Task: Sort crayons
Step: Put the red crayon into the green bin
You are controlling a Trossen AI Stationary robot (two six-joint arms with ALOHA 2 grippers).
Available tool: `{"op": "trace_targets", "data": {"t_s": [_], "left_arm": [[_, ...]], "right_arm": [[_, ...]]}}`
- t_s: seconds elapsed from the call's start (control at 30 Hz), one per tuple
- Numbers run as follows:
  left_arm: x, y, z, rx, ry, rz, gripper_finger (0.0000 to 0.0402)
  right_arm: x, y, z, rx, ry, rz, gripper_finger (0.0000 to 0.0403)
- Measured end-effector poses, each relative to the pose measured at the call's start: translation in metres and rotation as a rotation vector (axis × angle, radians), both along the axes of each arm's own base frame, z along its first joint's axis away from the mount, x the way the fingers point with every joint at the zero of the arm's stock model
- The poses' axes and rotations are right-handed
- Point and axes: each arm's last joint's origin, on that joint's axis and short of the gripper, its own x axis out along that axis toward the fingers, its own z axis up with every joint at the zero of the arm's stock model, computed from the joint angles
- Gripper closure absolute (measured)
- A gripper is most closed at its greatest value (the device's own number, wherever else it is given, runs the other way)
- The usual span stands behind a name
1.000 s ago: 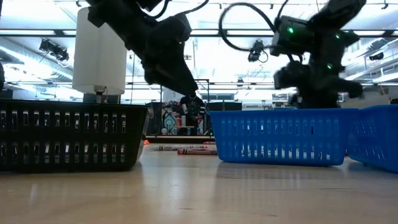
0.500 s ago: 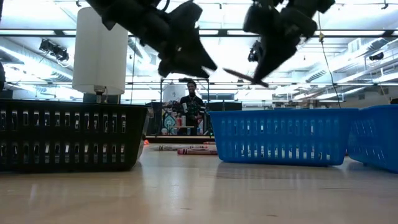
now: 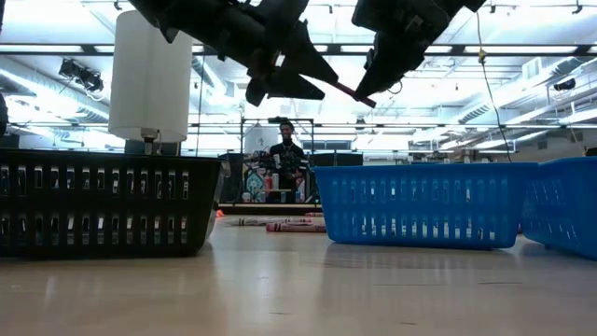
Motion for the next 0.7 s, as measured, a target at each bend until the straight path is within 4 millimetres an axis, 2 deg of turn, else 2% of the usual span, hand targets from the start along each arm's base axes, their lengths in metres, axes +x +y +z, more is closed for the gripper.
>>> {"op": "trace_targets", "data": {"t_s": [0.3, 0.7], "left_arm": [[0.0008, -0.0001, 0.0021, -0.013, -0.028, 0.004, 0.0225], [0.0008, -0.0003, 0.0021, -0.027, -0.031, 0.004, 0.0321]], "right_arm": [[0.0004, 0.0003, 0.0005, 0.0, -0.006, 0.001, 0.037], [0.0004, 0.0001, 0.0006, 0.0, -0.006, 0.0, 0.037]]}}
